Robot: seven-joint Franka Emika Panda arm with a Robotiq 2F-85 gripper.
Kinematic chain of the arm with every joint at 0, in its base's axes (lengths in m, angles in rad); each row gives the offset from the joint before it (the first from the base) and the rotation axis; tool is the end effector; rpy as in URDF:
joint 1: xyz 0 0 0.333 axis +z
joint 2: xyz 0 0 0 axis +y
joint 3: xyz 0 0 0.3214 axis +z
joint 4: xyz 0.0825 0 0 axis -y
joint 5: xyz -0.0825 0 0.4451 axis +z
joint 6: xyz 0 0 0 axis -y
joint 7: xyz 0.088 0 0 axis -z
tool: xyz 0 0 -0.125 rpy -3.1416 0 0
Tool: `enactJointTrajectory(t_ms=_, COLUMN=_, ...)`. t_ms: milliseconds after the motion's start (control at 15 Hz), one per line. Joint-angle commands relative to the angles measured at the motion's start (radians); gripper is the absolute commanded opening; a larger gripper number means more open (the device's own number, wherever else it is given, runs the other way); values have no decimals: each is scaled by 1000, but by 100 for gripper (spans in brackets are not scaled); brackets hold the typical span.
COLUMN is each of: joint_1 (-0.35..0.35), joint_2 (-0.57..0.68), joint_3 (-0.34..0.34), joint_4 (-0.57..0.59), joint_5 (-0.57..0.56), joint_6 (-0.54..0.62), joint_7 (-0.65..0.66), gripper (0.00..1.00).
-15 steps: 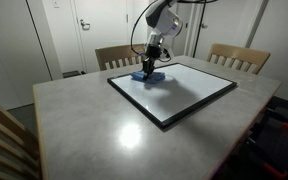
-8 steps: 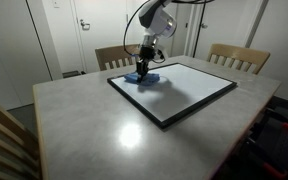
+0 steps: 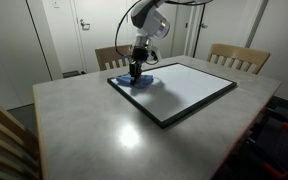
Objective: Pick up the light blue towel and wipe the white board on the table with it.
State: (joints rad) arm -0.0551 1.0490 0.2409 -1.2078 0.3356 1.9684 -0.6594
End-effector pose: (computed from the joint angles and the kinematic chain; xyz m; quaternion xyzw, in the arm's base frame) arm 0.7644 0.1314 0.0832 -0.9191 -0.2736 0.0660 0.2757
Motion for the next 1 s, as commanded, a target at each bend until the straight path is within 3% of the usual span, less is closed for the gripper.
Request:
enactJointTrajectory(t_ms=0, joint_1=32, joint_2=63, joint_3=14, joint_4=73, joint_5=-31, joint_6=-30, joint_7=15, gripper=1)
enactJointTrajectory(t_ms=467, joint_1=63, joint_2=92, joint_3=21, joint_4=124, joint_5=-44, joint_6=-53, joint_7=13, gripper=1)
enactJointTrajectory(t_ms=533, joint_1=62, joint_2=90, joint_3=22, joint_4=126, joint_5=-43, joint_6=-55, joint_7=13, gripper=28)
enactJointTrajectory(t_ms=600, joint_1=62, joint_2=89, joint_3=22, joint_4=129, joint_5=-43, joint_6=-57, joint_7=12, gripper=29)
enactJointTrajectory(t_ms=933, joint_1=61, joint_2=40, joint_3=32, joint_4=114, joint_5=-44, joint_6=-84, joint_7=5, gripper=62)
